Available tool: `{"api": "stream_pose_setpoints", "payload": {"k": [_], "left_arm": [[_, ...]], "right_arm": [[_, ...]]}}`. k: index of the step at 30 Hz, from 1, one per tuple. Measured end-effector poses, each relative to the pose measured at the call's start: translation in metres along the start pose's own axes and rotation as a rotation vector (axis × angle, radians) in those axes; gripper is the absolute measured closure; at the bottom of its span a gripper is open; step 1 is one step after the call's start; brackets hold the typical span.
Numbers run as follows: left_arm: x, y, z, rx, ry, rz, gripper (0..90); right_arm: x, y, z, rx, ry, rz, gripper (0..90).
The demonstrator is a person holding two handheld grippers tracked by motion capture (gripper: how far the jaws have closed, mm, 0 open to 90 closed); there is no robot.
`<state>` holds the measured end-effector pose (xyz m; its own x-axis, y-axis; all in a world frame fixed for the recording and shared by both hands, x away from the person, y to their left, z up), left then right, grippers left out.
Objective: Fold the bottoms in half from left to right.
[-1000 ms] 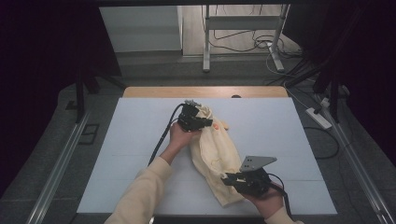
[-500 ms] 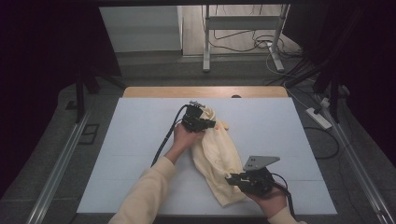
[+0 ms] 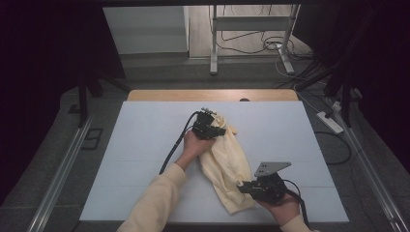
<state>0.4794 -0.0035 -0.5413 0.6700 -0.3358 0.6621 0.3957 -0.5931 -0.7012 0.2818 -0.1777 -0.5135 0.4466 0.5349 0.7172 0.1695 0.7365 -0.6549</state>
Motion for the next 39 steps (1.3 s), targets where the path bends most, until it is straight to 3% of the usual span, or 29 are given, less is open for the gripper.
{"api": "stream_pose_setpoints", "payload": {"k": [6, 16, 20, 24, 33, 39], "left_arm": [[-0.002, 0.006, 0.000, 0.000, -0.008, 0.009, 77.2], [-0.002, 0.001, -0.002, -0.004, 0.000, -0.009, 73.7], [-0.001, -0.008, -0.006, -0.012, -0.001, -0.036, 51.2], [-0.002, -0.023, -0.011, 0.031, 0.053, -0.031, 43.1], [-0.014, -0.048, -0.012, 0.006, 0.083, -0.049, 39.4], [-0.025, -0.064, -0.009, -0.001, 0.100, -0.065, 39.3]], "right_arm": [[-0.003, 0.000, -0.003, -0.005, 0.009, 0.010, 80.4], [-0.006, 0.002, -0.007, -0.006, 0.020, 0.021, 78.5], [-0.006, 0.003, -0.008, -0.006, 0.014, 0.025, 61.5], [-0.003, 0.002, -0.009, -0.015, 0.016, 0.007, 46.7], [0.006, -0.010, -0.015, -0.049, 0.030, -0.048, 40.3], [0.010, -0.010, -0.020, -0.072, 0.027, -0.047, 40.2]]}}
Point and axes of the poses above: each handheld gripper's, and its own axes: y roughly forward along the jaws, x roughly out of its top, z roughly to its left, the point moved 5 cm from there along y, roughly forward along the jaws, and after that the axes turned 7 degrees about x, right-handed, at the moved point
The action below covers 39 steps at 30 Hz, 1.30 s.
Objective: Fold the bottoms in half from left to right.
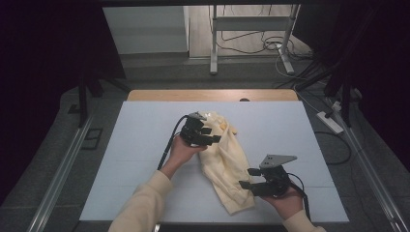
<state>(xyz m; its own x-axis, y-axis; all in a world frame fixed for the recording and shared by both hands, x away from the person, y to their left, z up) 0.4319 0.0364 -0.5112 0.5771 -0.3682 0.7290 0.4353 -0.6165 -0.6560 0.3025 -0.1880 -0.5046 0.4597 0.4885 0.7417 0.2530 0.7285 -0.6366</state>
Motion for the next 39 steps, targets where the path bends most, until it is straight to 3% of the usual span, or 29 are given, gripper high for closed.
{"api": "stream_pose_setpoints", "payload": {"k": [12, 22, 31, 39], "left_arm": [[-0.023, -0.029, 0.004, 0.010, 0.009, -0.004, 39.2], [-0.033, -0.038, 0.004, 0.007, 0.005, -0.014, 38.4], [-0.038, -0.039, 0.005, -0.008, -0.007, -0.013, 37.2], [-0.038, -0.042, 0.002, 0.002, 0.003, -0.018, 37.1]], "right_arm": [[0.014, 0.006, -0.013, -0.055, -0.009, -0.005, 40.2], [0.028, 0.023, -0.023, -0.057, -0.019, 0.024, 42.3], [0.032, 0.035, -0.026, -0.050, -0.050, 0.086, 82.1], [0.021, 0.012, -0.031, -0.077, -0.005, 0.072, 85.3]]}}
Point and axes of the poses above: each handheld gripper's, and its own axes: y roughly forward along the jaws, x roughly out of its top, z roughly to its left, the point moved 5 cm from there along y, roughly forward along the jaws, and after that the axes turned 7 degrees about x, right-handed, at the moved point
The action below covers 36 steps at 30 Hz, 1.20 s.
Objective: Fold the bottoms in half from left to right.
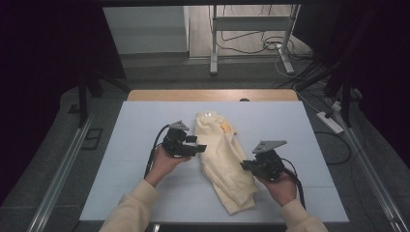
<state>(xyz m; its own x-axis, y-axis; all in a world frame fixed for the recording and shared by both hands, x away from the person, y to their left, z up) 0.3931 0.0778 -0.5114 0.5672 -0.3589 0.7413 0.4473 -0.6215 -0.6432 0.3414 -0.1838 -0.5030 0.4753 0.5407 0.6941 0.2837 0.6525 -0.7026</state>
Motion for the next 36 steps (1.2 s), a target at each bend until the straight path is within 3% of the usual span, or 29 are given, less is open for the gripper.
{"api": "stream_pose_setpoints", "payload": {"k": [3, 8, 12, 16, 21, 25, 28, 36], "left_arm": [[-0.001, 0.000, 0.001, -0.001, -0.007, 0.001, 36.9], [-0.002, 0.000, 0.002, 0.001, -0.008, 0.001, 36.8], [-0.002, 0.001, 0.002, 0.001, -0.011, 0.002, 36.7], [-0.002, 0.001, 0.002, 0.000, -0.010, 0.004, 36.1], [-0.002, 0.000, 0.002, -0.003, -0.013, 0.003, 36.1], [-0.003, -0.001, 0.004, -0.006, -0.020, 0.002, 36.1], [-0.003, -0.001, 0.005, -0.007, -0.024, 0.003, 36.0], [-0.003, -0.002, 0.005, -0.004, -0.017, 0.002, 36.0]], "right_arm": [[-0.012, -0.002, -0.005, 0.001, 0.028, 0.020, 85.1], [-0.026, 0.010, -0.009, 0.012, 0.050, 0.094, 84.9], [-0.031, 0.020, -0.008, 0.002, 0.029, 0.136, 83.0], [-0.030, 0.017, -0.010, -0.009, 0.027, 0.122, 72.6], [-0.025, 0.003, -0.009, -0.015, 0.032, 0.052, 55.9], [-0.023, -0.010, -0.004, -0.016, -0.011, 0.003, 48.4], [-0.023, -0.016, 0.003, 0.018, -0.039, -0.007, 47.1], [-0.020, -0.002, 0.042, 0.117, -0.121, 0.047, 45.2]]}}
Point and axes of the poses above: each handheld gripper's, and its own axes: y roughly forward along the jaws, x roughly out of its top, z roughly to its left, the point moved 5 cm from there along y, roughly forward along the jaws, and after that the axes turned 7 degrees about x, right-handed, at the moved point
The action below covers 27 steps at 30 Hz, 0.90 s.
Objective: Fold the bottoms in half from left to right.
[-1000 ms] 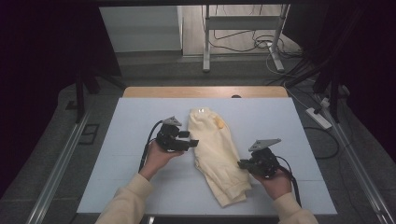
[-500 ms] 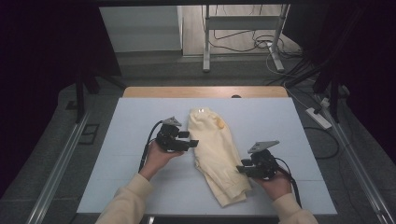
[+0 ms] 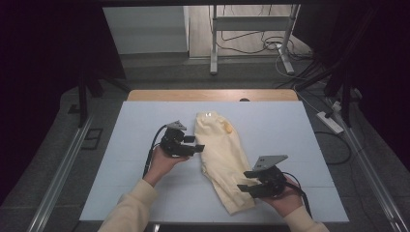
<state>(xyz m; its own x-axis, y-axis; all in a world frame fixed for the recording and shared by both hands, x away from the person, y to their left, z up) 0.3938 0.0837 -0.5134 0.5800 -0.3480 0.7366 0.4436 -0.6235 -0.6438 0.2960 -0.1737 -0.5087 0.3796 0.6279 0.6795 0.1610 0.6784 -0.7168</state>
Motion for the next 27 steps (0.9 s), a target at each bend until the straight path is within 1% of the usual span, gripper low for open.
{"api": "stream_pose_setpoints", "payload": {"k": [4, 5, 8, 14, 18, 20, 22, 25, 26, 27], "left_arm": [[0.000, -0.001, 0.001, -0.001, -0.008, -0.003, 36.1], [0.000, -0.001, 0.001, -0.001, -0.008, -0.002, 36.1], [-0.001, -0.002, 0.001, 0.000, -0.004, -0.001, 36.1], [-0.001, -0.002, 0.000, 0.002, -0.001, 0.003, 36.0], [-0.001, -0.002, 0.001, 0.002, -0.001, 0.003, 36.0], [-0.001, -0.002, 0.001, 0.003, 0.001, 0.003, 36.0], [-0.001, -0.002, 0.001, 0.004, -0.002, 0.000, 36.0], [-0.002, -0.002, 0.002, 0.007, -0.004, 0.001, 36.0], [-0.002, -0.002, 0.003, 0.008, -0.003, 0.002, 36.0], [-0.002, -0.002, 0.003, 0.008, -0.003, 0.002, 36.0]], "right_arm": [[-0.001, 0.013, 0.008, 0.026, -0.013, 0.034, 43.8], [-0.002, 0.016, 0.008, 0.025, -0.015, 0.047, 43.3], [-0.004, 0.021, 0.008, 0.019, -0.021, 0.061, 42.9], [-0.009, 0.027, 0.004, 0.023, 0.003, 0.069, 42.6], [-0.010, 0.030, 0.003, 0.035, 0.029, 0.056, 42.5], [-0.008, 0.030, 0.005, 0.034, 0.021, 0.055, 42.5], [-0.005, 0.030, 0.008, 0.021, 0.003, 0.051, 42.6], [-0.003, 0.033, 0.010, 0.028, 0.004, 0.049, 41.8], [-0.002, 0.035, 0.011, 0.035, 0.005, 0.052, 41.1], [-0.002, 0.038, 0.012, 0.031, 0.001, 0.068, 41.0]]}}
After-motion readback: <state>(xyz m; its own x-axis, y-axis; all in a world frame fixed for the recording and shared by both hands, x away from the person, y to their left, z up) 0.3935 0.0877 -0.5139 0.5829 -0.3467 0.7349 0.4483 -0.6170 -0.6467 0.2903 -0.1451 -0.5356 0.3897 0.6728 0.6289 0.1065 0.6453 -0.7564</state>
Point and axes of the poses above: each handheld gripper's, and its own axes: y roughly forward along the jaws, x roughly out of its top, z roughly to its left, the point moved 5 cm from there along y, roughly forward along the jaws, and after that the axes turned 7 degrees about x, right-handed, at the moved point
